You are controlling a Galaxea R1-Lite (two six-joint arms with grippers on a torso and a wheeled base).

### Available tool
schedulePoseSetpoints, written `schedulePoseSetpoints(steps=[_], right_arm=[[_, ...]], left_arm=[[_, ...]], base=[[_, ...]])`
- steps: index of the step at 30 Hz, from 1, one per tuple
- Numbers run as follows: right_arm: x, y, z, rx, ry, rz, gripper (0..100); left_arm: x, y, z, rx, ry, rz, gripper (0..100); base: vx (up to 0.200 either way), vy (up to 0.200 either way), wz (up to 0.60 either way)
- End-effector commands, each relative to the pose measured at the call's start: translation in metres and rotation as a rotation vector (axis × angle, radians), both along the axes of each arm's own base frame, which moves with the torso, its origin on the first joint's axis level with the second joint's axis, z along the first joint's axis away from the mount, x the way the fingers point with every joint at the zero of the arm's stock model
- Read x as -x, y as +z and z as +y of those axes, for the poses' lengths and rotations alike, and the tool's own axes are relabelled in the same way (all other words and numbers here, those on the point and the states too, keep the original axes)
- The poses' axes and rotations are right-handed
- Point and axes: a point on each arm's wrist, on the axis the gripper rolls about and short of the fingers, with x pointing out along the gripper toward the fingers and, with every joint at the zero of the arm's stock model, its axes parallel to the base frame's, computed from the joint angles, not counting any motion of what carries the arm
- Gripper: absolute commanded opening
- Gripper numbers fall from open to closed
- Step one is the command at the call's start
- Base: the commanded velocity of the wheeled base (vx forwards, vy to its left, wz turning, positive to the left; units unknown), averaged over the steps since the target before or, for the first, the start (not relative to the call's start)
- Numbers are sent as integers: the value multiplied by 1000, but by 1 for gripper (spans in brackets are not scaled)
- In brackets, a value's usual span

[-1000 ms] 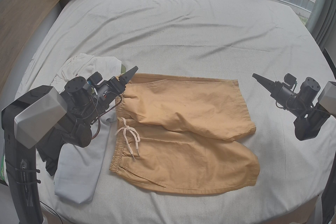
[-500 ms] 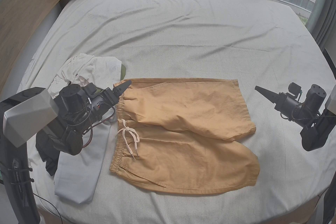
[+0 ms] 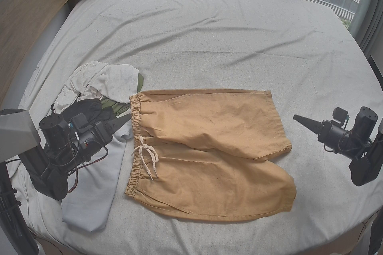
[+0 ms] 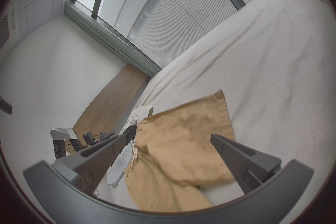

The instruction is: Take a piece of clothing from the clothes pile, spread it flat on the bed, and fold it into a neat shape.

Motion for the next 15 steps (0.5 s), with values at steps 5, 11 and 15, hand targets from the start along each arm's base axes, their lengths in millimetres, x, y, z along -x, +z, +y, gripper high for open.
schedulePoseSetpoints(steps=[5,11,15], right_arm=[[26,-49,2,78,20,170,100],[39,-69,1,132,35,231,100],[45,-75,0,132,34,271,100]], left_arm=[[15,-8,-7,-31,-51,24,100],[17,-13,-13,-35,-72,48,100],[18,-24,-17,-65,-91,69,100]], base=[[0,0,0],[0,0,0],[0,0,0]])
